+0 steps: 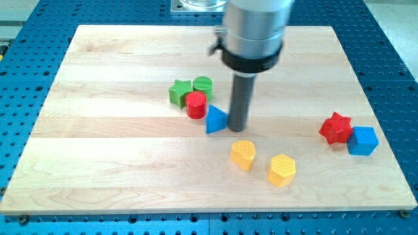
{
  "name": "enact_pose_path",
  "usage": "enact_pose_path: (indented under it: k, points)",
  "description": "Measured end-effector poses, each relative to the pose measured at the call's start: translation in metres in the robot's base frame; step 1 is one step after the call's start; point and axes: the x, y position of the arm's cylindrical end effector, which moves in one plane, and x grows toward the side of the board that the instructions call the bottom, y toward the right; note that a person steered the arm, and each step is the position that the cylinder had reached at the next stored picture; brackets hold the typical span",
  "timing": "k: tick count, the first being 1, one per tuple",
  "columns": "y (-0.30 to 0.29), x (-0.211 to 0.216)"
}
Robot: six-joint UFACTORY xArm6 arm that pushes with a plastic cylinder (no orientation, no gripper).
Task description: Move the blue triangle into the right of the red circle
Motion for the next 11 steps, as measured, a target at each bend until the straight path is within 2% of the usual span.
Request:
enact_pose_path:
  k: [2,3,4,5,7,8,9,11]
  points:
    - [-0.048,0.061]
    - [-0.071,0.052]
    - [-0.046,0.022]
    - [-0.019,0.021]
    - [-0.016,-0.007]
    - [0.014,-0.014]
    - [0.016,-0.018]
    - [0.098,-0.03]
